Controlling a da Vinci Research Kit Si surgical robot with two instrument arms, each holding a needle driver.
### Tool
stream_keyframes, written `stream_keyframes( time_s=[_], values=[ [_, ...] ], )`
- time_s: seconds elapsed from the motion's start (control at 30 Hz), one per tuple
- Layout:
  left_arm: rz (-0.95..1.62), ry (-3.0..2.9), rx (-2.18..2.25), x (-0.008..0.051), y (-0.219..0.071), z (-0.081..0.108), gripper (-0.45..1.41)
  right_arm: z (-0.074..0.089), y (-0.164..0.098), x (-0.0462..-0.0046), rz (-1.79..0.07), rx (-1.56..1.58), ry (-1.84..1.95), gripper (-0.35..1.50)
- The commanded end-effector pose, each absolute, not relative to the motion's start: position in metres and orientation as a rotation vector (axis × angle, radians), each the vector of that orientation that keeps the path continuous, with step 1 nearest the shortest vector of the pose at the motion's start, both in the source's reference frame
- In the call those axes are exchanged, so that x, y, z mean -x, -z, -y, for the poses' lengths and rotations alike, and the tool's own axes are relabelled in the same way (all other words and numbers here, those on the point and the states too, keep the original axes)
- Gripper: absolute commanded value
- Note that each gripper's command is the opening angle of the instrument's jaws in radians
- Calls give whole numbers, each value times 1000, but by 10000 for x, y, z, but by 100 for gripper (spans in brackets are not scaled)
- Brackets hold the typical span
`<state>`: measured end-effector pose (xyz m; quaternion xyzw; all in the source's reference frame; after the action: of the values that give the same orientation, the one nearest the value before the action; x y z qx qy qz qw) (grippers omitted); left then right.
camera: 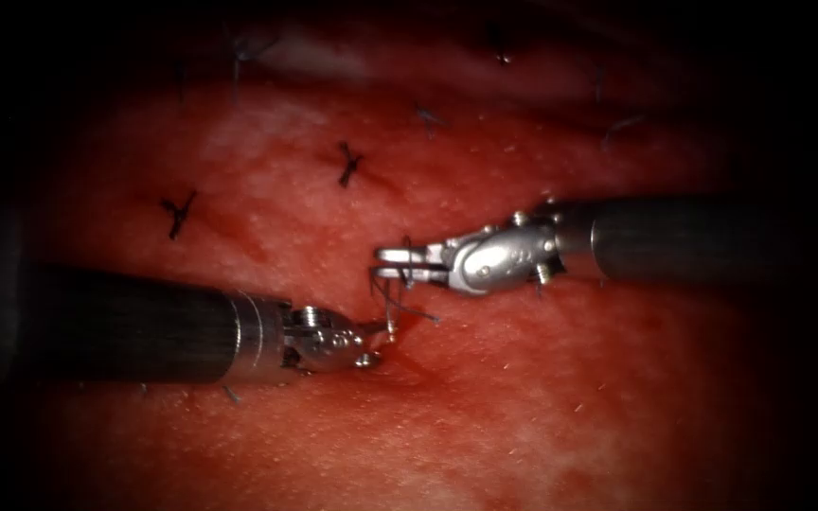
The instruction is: Wound Closure
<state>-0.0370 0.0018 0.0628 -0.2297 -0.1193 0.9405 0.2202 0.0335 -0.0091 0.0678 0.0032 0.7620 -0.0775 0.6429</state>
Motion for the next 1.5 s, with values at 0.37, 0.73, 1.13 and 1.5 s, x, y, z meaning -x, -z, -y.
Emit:
stream_keyframes(
  time_s=[0.37, 0.73, 1.13, 1.5],
  values=[
    [206, -2553, 767, 381, -566, -23, 29, 79, -682, -335, -1668, -18, 188, -35],
    [205, -2554, 802, 407, -576, 11, 24, 73, -683, -332, -1635, -25, 194, -35],
    [184, -2564, 817, 413, -611, 14, 24, 61, -679, -351, -1574, -132, 295, -35],
    [185, -2568, 827, 408, -614, 27, 24, 49, -681, -370, -1539, -221, 254, -35]
  ],
)
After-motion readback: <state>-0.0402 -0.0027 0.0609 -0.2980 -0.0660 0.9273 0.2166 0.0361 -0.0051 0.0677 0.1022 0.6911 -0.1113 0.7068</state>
